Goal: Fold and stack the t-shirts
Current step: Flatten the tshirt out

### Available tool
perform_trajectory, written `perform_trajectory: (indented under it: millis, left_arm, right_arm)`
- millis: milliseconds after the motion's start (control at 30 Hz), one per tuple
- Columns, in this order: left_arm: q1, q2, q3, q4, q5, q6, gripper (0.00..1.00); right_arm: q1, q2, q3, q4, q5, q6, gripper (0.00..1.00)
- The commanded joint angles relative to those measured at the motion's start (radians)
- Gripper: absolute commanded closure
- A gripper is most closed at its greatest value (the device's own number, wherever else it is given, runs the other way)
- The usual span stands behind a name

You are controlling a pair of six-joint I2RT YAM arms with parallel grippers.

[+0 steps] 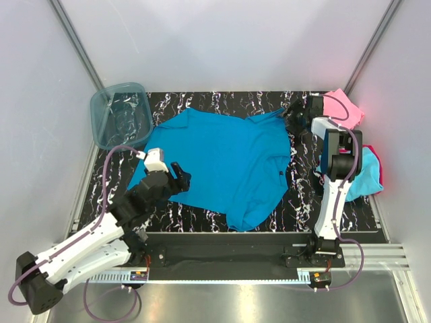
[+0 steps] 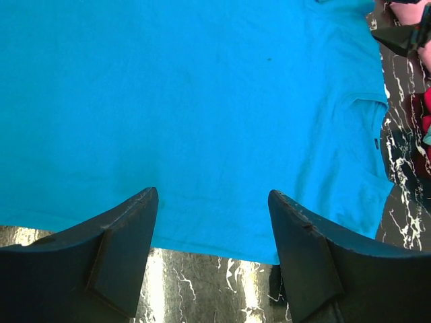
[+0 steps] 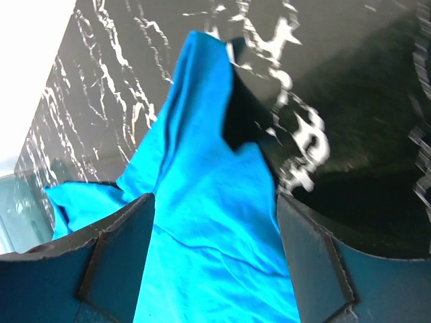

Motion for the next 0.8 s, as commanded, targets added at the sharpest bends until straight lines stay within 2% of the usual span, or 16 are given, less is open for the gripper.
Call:
perform_trajectory:
  millis: [0, 100, 167, 200, 267, 300, 333, 600, 767]
  left_arm:
    - [-0.004, -0.033, 0.025, 0.004, -0.031, 0.009, 0.29]
    - [-0.004, -0.044, 0.035, -0.009, -0.037, 0.012, 0.29]
    - [-0.004, -0.051, 0.039, -0.019, -0.040, 0.015, 0.29]
    - [-0.004, -0.055, 0.045, -0.023, -0.040, 0.017, 0.29]
    - [-0.004, -0.064, 0.053, -0.030, -0.043, 0.020, 0.29]
    - [-0.004, -0.067, 0.056, -0.033, -0.044, 0.021, 0.29]
    - [-0.005, -0.070, 0.059, -0.035, -0.046, 0.023, 0.30]
    - [-0.004, -0.084, 0.068, -0.055, -0.034, 0.018, 0.30]
    - [-0.010, -0.087, 0.084, -0.065, -0.029, 0.015, 0.32]
  right_arm:
    - [0.012, 0.059, 0.097, -0.080, -0.095, -0.041, 0.20]
    - [0.011, 0.095, 0.149, -0.117, -0.103, -0.064, 0.23]
    - [0.012, 0.104, 0.162, -0.127, -0.103, -0.072, 0.29]
    - [0.011, 0.107, 0.162, -0.129, -0.098, -0.070, 0.45]
    - [0.011, 0.101, 0.152, -0.132, -0.079, -0.073, 0.67]
    - [0.011, 0.096, 0.149, -0.135, -0.069, -0.077, 0.91]
    - [0.012, 0.093, 0.142, -0.140, -0.059, -0.080, 0.99]
    - [0.011, 0.057, 0.142, -0.152, 0.060, -0.119, 1.00]
    - [0.011, 0.136, 0.307, -0.209, 0.083, -0.126, 1.00]
